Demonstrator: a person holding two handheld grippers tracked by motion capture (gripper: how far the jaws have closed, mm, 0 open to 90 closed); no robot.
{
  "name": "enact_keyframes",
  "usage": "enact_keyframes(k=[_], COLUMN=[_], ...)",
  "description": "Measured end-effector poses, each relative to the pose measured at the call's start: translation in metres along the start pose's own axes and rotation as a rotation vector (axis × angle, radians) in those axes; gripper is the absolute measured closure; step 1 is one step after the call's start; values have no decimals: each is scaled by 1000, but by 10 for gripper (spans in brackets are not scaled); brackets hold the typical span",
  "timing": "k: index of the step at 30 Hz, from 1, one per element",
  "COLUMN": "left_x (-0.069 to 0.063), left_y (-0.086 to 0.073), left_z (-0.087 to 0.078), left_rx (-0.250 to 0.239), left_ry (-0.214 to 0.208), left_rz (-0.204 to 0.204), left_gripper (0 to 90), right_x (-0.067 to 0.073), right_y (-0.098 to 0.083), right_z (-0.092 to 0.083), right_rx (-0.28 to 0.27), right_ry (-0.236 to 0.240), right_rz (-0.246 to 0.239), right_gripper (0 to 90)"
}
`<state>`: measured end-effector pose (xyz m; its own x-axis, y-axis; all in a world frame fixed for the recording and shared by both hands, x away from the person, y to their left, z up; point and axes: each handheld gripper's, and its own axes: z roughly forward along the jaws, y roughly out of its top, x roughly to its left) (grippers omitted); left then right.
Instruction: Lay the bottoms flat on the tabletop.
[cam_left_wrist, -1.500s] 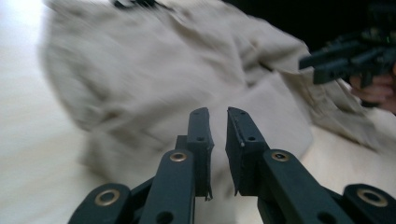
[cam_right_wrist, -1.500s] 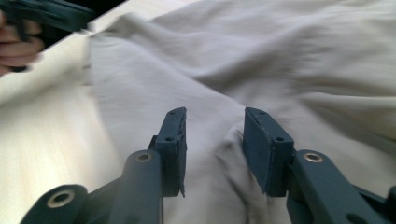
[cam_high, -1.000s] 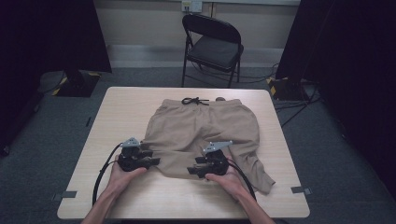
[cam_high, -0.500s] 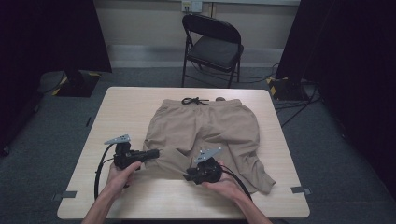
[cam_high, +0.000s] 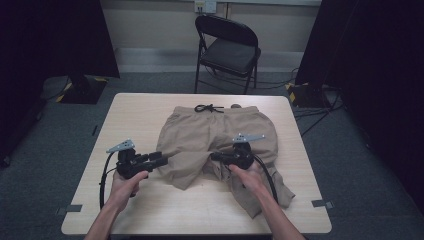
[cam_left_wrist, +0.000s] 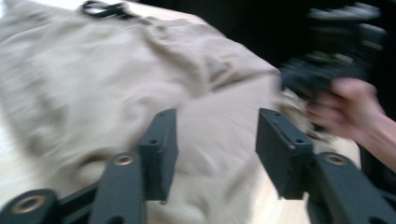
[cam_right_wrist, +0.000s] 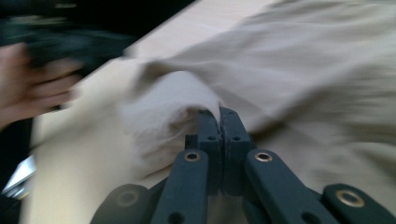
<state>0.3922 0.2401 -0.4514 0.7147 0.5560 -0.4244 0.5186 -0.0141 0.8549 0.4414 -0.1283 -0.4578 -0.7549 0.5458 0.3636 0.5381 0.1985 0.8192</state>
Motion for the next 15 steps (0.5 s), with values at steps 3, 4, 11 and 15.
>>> enact_keyframes(k=[3, 4, 11, 15], left_x=[-16, -20, -23, -21], left_y=[2, -1, -23, -27], left_z=[17, 25, 76, 94], left_rx=[51, 79, 239, 263], left_ry=[-79, -91, -2, 67], left_rz=[57, 57, 67, 89], left_gripper=[591, 605, 397, 314], right_x=[-21, -26, -42, -43], right_y=[2, 1, -12, -15], right_z=[10, 14, 28, 24], right_rx=[20, 33, 80, 91], right_ry=[-78, -100, -147, -153], right_rz=[55, 68, 127, 125], right_gripper=[889, 888, 796, 687])
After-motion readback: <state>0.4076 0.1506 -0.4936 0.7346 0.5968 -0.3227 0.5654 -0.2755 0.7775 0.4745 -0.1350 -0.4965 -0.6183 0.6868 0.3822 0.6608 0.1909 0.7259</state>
